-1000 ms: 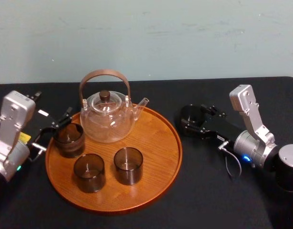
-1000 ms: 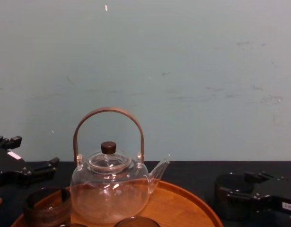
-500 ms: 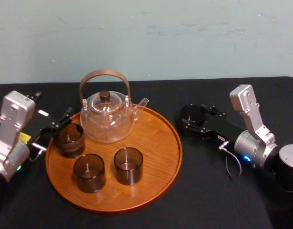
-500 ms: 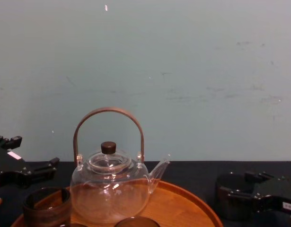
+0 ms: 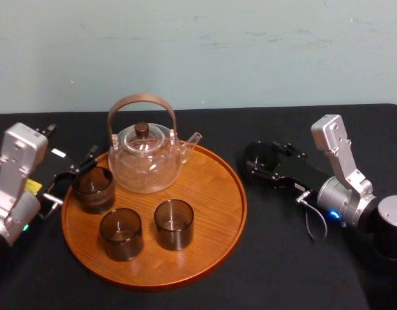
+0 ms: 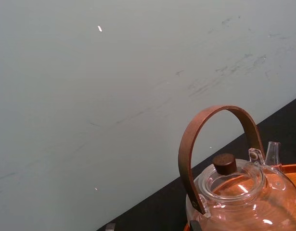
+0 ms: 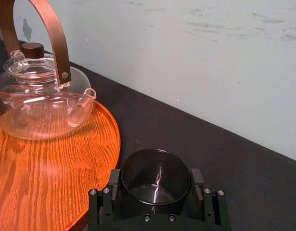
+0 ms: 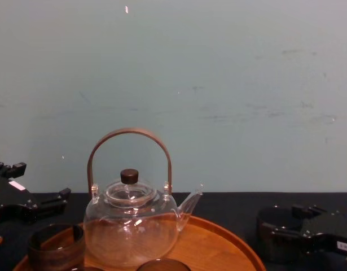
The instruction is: Pick up the glass from the table and place it on the tray.
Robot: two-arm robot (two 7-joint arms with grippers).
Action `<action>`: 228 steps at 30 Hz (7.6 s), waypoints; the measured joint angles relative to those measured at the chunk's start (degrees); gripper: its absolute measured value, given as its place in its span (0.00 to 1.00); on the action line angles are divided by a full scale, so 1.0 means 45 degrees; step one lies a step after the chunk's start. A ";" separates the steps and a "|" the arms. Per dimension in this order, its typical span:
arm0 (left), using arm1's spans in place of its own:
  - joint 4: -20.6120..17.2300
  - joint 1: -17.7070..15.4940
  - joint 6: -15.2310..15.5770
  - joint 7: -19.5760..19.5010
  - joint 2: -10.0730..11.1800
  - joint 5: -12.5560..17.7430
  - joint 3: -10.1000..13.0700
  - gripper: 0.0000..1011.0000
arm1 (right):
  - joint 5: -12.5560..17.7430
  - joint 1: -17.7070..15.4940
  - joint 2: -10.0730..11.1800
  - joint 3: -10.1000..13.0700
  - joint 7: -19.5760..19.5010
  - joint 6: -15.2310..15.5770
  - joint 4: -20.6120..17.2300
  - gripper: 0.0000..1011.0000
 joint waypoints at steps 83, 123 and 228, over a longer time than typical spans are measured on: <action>0.0001 0.0000 0.0000 0.0000 0.0000 0.0000 0.0000 0.99 | 0.0143 0.0434 -0.0290 -0.1722 0.1274 -0.0787 -0.0909 0.89; 0.0000 0.0001 0.0000 0.0000 0.0000 0.0000 0.0000 0.99 | -0.0081 0.0612 -0.0375 -0.2052 0.1283 -0.0537 -0.0232 0.89; 0.0000 0.0000 0.0000 0.0001 0.0000 -0.0001 0.0000 0.99 | 0.0199 -0.4021 0.1513 0.1700 -0.1863 -0.0964 -0.5429 0.99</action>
